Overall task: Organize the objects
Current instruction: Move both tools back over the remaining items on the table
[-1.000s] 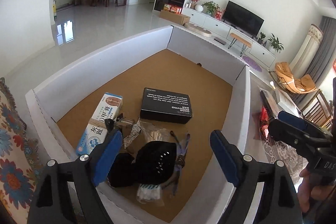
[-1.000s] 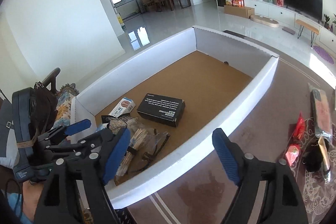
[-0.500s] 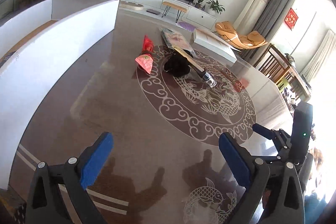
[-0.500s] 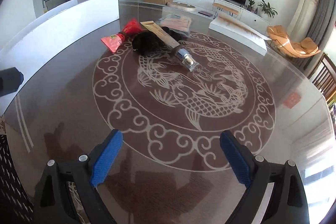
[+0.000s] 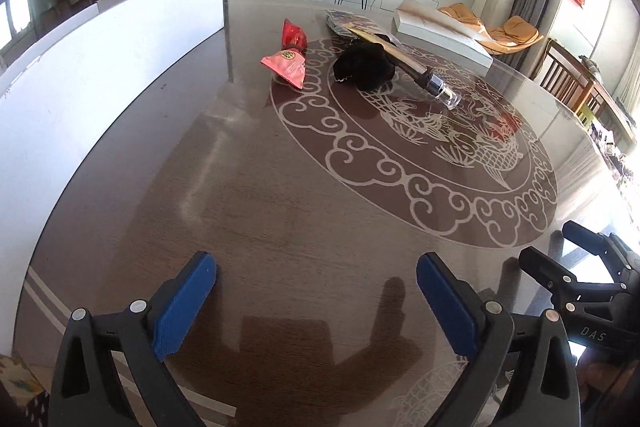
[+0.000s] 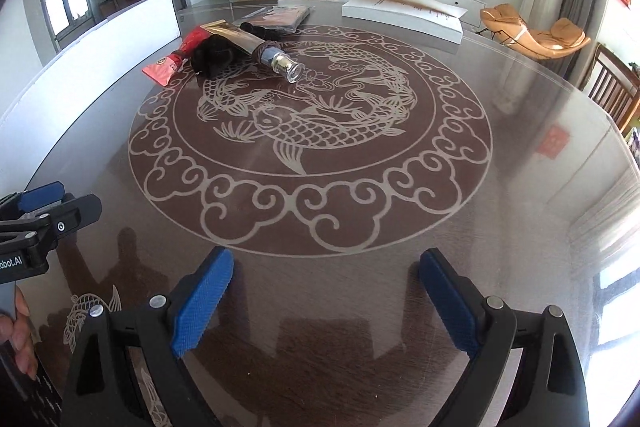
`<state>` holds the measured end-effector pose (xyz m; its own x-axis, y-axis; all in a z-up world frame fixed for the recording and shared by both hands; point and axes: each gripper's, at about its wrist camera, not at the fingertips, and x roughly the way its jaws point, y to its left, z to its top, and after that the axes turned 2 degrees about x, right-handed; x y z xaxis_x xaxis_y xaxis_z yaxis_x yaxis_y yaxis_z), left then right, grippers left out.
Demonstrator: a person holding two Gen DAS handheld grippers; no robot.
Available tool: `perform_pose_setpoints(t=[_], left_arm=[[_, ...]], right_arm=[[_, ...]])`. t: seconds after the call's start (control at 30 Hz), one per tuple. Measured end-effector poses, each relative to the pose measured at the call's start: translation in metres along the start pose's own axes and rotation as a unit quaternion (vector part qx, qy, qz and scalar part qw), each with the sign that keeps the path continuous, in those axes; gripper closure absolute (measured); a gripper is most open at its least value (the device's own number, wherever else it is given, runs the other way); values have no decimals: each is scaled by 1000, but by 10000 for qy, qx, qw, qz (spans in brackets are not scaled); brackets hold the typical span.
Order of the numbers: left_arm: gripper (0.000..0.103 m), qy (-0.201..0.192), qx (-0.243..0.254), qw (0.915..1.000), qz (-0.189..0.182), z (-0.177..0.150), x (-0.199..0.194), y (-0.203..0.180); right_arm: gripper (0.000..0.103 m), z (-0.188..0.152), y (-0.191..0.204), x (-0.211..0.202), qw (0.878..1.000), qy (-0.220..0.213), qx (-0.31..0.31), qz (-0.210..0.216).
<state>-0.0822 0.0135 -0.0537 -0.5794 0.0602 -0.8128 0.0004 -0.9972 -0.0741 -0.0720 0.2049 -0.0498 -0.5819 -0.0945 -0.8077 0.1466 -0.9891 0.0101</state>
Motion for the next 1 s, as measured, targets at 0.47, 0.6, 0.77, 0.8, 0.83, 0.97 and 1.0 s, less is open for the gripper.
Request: perform_pose_setpoints(t=[0.47, 0.6, 0.77, 0.8, 0.83, 0.97, 1.0], left_arm=[[0, 90, 364, 9988, 324, 0, 6, -10], [0, 91, 362, 9988, 324, 0, 6, -10], [0, 92, 363, 9988, 324, 0, 6, -10], [0, 92, 363, 9988, 324, 0, 6, -10], [0, 91, 362, 9988, 324, 0, 6, -10], [0, 91, 362, 9988, 325, 0, 6, -10], [0, 91, 362, 9988, 325, 0, 6, -10]], right_arm=[[0, 0, -3, 3, 9998, 66, 162, -111], [0, 0, -4, 3, 9998, 65, 164, -113], [0, 0, -4, 3, 9998, 65, 165, -113], [0, 0, -4, 3, 9998, 65, 165, -114], [0, 0, -4, 3, 9998, 65, 165, -114], [0, 0, -4, 3, 9998, 65, 163, -112], [0, 0, -4, 3, 9998, 65, 163, -113]])
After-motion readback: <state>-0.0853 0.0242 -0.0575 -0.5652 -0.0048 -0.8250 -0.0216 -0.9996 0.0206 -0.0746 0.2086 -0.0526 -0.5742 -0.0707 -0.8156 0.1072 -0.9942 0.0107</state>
